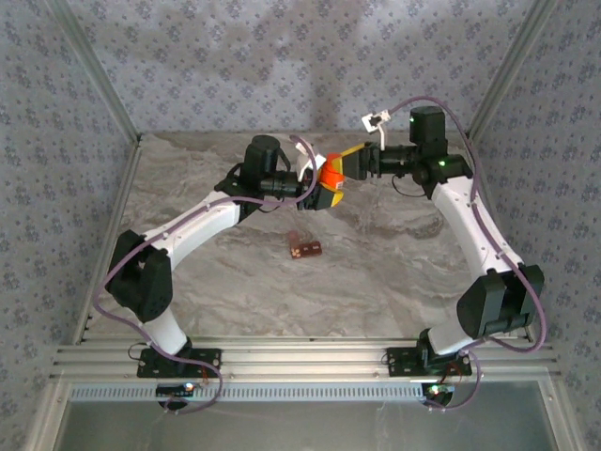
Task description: Sort the pills into containers
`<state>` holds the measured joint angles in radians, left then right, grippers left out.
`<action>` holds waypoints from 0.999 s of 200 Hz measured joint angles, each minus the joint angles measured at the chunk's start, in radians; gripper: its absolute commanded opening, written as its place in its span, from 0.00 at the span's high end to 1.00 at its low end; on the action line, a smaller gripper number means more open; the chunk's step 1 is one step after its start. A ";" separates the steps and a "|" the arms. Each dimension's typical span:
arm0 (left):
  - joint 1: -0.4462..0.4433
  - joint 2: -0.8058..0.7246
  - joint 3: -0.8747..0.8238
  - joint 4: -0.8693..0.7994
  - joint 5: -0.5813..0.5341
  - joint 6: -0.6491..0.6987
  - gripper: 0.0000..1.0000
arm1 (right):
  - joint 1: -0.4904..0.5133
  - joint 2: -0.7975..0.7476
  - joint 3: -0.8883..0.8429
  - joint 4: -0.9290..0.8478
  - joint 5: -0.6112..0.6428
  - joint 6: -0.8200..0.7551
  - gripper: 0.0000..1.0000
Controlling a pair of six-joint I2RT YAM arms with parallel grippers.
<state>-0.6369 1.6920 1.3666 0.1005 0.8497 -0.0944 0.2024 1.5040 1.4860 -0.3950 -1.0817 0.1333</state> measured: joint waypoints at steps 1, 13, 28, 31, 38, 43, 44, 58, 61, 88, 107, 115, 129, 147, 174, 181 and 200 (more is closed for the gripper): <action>0.000 0.000 0.000 0.000 0.000 0.000 1.00 | 0.000 0.000 0.000 0.000 0.000 0.000 0.33; 0.000 0.000 0.000 -0.001 0.000 0.000 1.00 | 0.002 0.003 0.003 -0.004 0.000 -0.004 0.37; 0.000 0.000 0.000 -0.007 -0.001 0.000 1.00 | 0.003 0.005 0.006 -0.008 -0.002 -0.006 0.45; 0.000 0.000 0.000 -0.008 0.000 0.000 1.00 | 0.004 0.005 0.007 -0.010 -0.001 -0.012 0.46; 0.002 0.000 0.000 -0.015 0.000 0.000 1.00 | 0.005 0.005 0.008 -0.014 0.000 -0.013 0.48; 0.002 0.000 0.000 -0.017 0.000 0.000 1.00 | 0.006 0.005 0.009 -0.017 0.002 -0.012 0.49; 0.002 0.000 0.000 -0.017 0.000 0.000 1.00 | 0.006 0.005 0.009 -0.017 0.002 -0.012 0.49; 0.002 0.000 0.000 -0.021 -0.003 0.000 1.00 | 0.008 0.005 0.009 -0.021 0.009 -0.013 0.52; 0.002 0.000 0.000 -0.022 -0.006 -0.001 1.00 | 0.010 0.005 0.009 -0.022 0.012 -0.011 0.53; 0.002 0.000 0.000 -0.035 -0.051 -0.001 1.00 | 0.029 -0.018 -0.031 0.026 0.086 0.011 0.56; 0.002 0.000 -0.003 -0.050 -0.094 -0.001 1.00 | 0.059 -0.054 -0.083 0.080 0.195 0.053 0.56; 0.001 0.000 -0.008 -0.048 -0.115 -0.001 1.00 | 0.076 -0.066 -0.099 0.101 0.249 0.069 0.55; 0.000 -0.001 -0.022 -0.042 -0.154 -0.002 1.00 | 0.111 -0.084 -0.129 0.137 0.348 0.108 0.56; -0.001 -0.002 -0.050 -0.019 -0.198 -0.009 1.00 | 0.154 -0.095 -0.168 0.185 0.467 0.166 0.56; -0.001 -0.002 -0.083 0.008 -0.253 -0.031 1.00 | 0.194 -0.104 -0.229 0.267 0.579 0.243 0.55; -0.001 -0.002 -0.084 0.009 -0.262 -0.036 1.00 | 0.199 -0.104 -0.234 0.280 0.595 0.255 0.55; -0.001 -0.002 -0.085 0.027 -0.276 -0.047 1.00 | 0.204 -0.104 -0.238 0.304 0.614 0.271 0.51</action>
<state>-0.6380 1.6901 1.2812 0.1276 0.5739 -0.1413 0.4065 1.4002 1.2476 -0.0906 -0.4679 0.4042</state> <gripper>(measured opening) 0.522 0.462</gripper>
